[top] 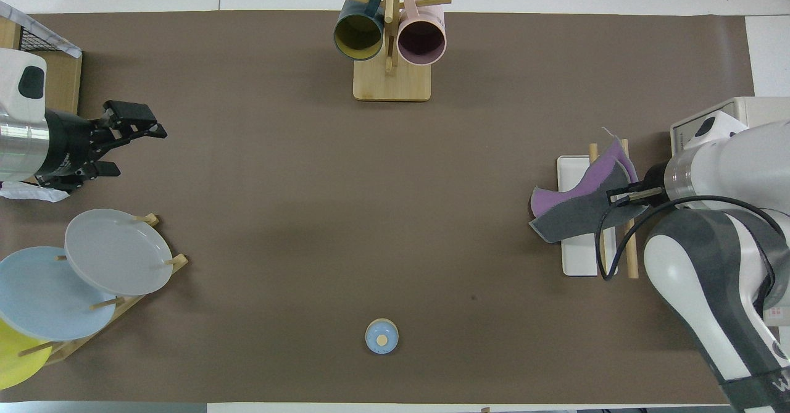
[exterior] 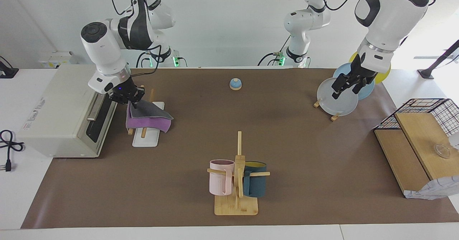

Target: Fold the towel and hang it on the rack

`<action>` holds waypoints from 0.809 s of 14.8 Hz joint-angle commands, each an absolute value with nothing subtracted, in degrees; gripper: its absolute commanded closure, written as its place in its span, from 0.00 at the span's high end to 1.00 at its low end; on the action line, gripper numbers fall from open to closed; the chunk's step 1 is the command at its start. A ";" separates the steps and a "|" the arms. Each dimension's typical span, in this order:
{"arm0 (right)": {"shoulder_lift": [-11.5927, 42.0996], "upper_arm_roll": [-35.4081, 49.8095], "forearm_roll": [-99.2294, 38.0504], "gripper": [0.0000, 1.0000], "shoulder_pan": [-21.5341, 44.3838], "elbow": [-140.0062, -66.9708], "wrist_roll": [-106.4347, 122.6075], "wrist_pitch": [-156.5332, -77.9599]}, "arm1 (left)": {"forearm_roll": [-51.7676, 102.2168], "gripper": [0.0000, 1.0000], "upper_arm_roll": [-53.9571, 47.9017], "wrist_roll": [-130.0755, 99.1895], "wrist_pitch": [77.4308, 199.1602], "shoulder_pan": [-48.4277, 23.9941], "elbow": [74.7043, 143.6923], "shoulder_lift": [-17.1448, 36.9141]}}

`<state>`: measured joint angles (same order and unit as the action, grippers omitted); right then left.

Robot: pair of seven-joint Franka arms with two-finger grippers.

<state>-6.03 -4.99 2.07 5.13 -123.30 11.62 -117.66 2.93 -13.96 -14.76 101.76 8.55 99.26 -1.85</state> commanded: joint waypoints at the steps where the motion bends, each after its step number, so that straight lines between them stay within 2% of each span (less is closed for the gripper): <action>1: -7.47 -4.31 3.34 0.00 3.08 -125.24 13.18 -118.65 | -0.87 1.00 -11.53 -7.76 96.16 5.29 93.43 1.84; 3: -7.47 -4.39 3.34 0.00 2.64 -126.03 13.10 -118.83 | -0.70 1.00 -5.13 -6.07 92.83 -0.67 93.34 1.41; 7: -7.56 -4.31 3.34 0.00 0.70 -128.05 13.80 -119.97 | -0.09 1.00 -4.13 -5.71 91.14 -1.76 95.62 0.09; 11: -7.47 -4.22 3.34 0.00 0.79 -127.97 13.18 -119.97 | 1.23 1.00 -3.60 -6.24 88.87 -2.72 89.41 2.80; 12: -7.38 -4.22 3.34 0.19 0.88 -127.71 13.18 -119.88 | 1.32 1.00 -3.69 -6.24 87.29 -2.90 87.73 2.99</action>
<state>-6.05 -4.88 2.27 1.66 -126.40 12.60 -118.78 0.97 -4.85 -6.68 91.29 -1.20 93.11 0.92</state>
